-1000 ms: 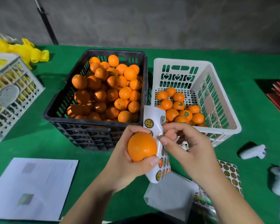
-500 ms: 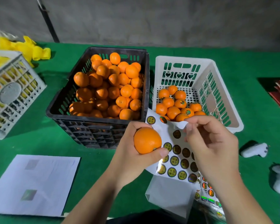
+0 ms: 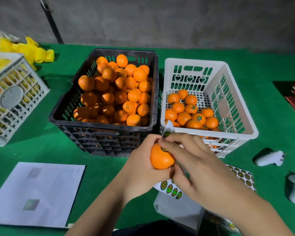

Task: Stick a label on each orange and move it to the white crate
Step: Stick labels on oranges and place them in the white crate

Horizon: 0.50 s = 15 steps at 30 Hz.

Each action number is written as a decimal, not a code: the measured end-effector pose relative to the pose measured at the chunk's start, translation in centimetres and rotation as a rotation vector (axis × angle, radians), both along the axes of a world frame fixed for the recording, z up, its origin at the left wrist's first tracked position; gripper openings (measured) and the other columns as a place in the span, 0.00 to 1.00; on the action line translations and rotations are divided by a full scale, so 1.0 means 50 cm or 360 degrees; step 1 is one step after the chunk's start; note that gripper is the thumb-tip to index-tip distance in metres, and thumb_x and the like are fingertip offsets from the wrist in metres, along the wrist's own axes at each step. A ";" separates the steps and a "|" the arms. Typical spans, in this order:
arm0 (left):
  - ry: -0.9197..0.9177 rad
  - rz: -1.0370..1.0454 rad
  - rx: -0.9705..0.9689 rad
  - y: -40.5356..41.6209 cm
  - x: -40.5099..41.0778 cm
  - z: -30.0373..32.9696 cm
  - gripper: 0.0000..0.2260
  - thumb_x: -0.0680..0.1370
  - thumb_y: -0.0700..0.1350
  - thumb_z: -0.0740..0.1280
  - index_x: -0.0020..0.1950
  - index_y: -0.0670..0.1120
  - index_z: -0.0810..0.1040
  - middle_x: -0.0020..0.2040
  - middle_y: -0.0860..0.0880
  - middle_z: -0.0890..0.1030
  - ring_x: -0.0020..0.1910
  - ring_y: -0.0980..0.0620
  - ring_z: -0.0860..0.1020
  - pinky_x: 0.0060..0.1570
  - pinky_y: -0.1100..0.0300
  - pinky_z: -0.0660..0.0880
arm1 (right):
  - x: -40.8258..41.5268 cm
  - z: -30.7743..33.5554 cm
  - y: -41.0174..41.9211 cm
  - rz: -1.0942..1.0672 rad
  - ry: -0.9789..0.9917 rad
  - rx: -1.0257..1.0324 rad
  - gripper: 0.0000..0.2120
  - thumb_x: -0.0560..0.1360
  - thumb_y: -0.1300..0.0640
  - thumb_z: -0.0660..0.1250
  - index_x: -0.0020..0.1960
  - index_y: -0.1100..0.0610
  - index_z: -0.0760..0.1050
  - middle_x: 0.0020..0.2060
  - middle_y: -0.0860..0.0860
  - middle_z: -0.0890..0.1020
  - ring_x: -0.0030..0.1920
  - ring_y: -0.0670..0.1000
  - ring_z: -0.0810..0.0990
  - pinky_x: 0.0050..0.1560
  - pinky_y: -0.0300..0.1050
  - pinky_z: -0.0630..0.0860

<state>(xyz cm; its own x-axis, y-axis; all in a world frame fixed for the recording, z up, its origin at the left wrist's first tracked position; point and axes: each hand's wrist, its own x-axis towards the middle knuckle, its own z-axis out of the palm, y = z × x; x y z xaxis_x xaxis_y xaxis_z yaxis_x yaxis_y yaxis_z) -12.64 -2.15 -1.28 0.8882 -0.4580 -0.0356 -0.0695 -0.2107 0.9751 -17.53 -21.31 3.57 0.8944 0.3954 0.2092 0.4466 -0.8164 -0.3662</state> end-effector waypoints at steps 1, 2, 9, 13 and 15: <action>0.0021 -0.0037 -0.0007 0.002 0.003 0.001 0.26 0.70 0.50 0.81 0.64 0.63 0.74 0.55 0.57 0.84 0.51 0.57 0.85 0.48 0.67 0.79 | 0.000 -0.001 0.000 0.0031 0.0030 -0.0042 0.29 0.78 0.54 0.60 0.79 0.54 0.69 0.72 0.47 0.69 0.69 0.51 0.70 0.69 0.46 0.71; 0.0059 -0.0074 -0.0038 0.003 0.006 0.000 0.26 0.71 0.48 0.81 0.64 0.61 0.75 0.54 0.56 0.84 0.51 0.56 0.85 0.49 0.66 0.80 | 0.001 -0.003 -0.002 0.0060 0.0070 -0.0048 0.30 0.78 0.53 0.59 0.80 0.54 0.67 0.73 0.47 0.68 0.71 0.50 0.68 0.71 0.44 0.68; 0.0634 -0.0194 -0.0568 -0.013 0.007 -0.007 0.25 0.72 0.49 0.82 0.67 0.48 0.80 0.58 0.44 0.85 0.59 0.44 0.84 0.58 0.53 0.80 | 0.022 -0.039 -0.016 0.0090 0.0126 -0.0013 0.39 0.76 0.37 0.67 0.83 0.49 0.62 0.72 0.42 0.65 0.72 0.45 0.64 0.71 0.41 0.66; 0.0758 -0.0278 -0.0814 -0.021 0.015 -0.008 0.24 0.81 0.61 0.70 0.73 0.51 0.78 0.70 0.43 0.81 0.72 0.42 0.78 0.70 0.47 0.76 | 0.038 -0.039 -0.024 0.0045 -0.0239 0.0139 0.35 0.74 0.39 0.75 0.75 0.55 0.75 0.65 0.48 0.76 0.65 0.52 0.73 0.65 0.51 0.74; 0.0847 -0.0119 -0.0847 -0.020 0.025 -0.001 0.28 0.82 0.68 0.61 0.74 0.52 0.78 0.72 0.43 0.80 0.73 0.42 0.77 0.72 0.42 0.74 | 0.047 -0.028 -0.036 0.0058 -0.0366 0.0245 0.36 0.74 0.39 0.76 0.75 0.57 0.75 0.66 0.50 0.77 0.66 0.54 0.73 0.69 0.46 0.68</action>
<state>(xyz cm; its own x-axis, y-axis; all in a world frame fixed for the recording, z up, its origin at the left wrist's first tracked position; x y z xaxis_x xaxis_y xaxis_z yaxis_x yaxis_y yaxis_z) -11.38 -3.17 -1.33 0.7787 -0.5918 -0.2082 0.4436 0.2847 0.8498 -15.16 -23.12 2.17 0.8024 0.3740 0.4651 0.5602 -0.7409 -0.3705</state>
